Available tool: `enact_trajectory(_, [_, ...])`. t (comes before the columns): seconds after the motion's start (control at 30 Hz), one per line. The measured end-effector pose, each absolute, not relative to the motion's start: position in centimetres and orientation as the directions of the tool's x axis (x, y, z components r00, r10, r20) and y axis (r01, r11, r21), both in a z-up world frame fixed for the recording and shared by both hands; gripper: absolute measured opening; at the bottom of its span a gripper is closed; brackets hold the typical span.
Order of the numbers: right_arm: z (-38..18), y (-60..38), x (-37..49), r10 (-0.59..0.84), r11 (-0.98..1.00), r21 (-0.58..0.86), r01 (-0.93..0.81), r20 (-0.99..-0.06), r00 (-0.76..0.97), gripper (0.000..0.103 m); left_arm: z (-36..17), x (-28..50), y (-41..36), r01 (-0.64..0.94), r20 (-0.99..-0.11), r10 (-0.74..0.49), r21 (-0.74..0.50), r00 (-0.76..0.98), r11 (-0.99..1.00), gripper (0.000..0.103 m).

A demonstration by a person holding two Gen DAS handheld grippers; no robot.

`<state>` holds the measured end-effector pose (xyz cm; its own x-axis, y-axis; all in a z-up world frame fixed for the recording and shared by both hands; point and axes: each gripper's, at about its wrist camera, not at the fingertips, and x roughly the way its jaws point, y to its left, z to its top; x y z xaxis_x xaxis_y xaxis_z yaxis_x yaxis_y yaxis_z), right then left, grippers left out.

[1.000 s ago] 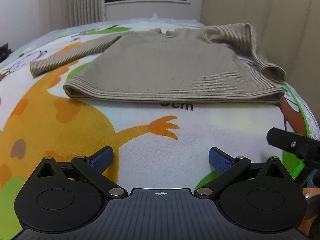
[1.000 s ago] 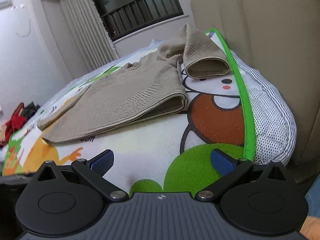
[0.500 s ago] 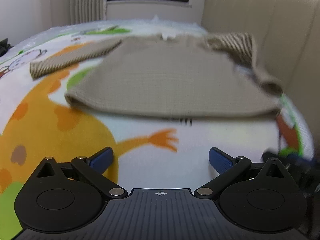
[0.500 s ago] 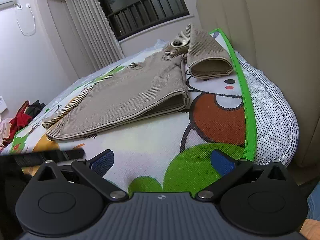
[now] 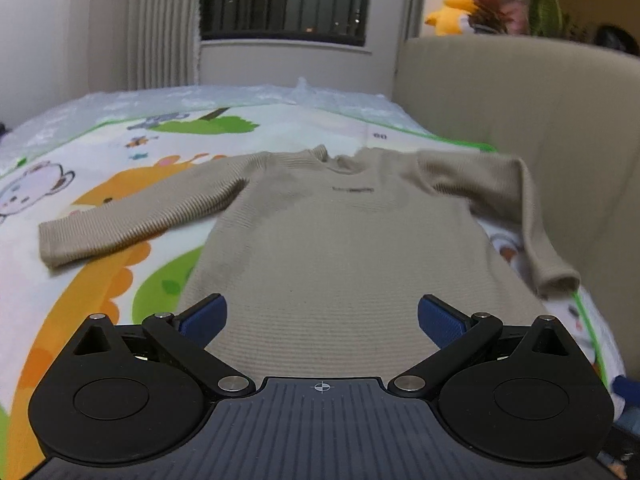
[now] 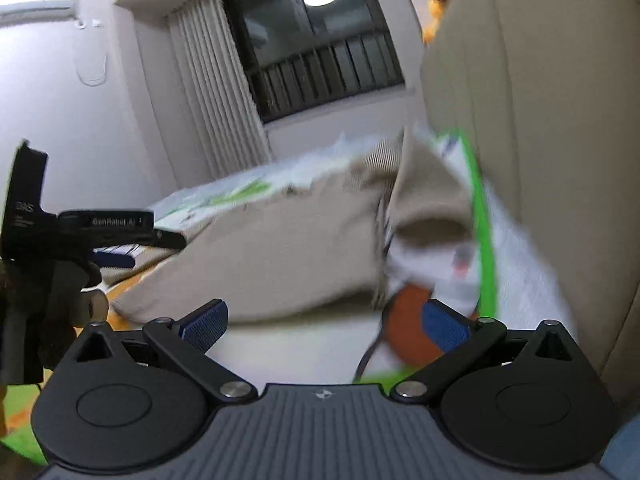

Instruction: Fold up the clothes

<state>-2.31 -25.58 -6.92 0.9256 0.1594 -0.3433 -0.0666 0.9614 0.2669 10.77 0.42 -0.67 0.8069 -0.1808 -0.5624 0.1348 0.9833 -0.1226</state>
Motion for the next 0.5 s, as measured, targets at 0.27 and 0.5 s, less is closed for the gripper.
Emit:
enact_trajectory(0.27, [-4.2,-27.7,2.0,0.065,0.970,0.240,0.035,-0.397,0.915,0.103,-1.9,15.6,1.4,0.184,-0.574,-0.278,-0.216,0.771,0.959,0.103])
enact_trajectory(0.5, [-3.7,-26.1,8.8,0.142,0.969,0.246,-0.023,-0.479,0.866,0.067,-2.9,19.8,3.5,0.209,-0.612,-0.318,-0.244,0.724,0.947,0.103])
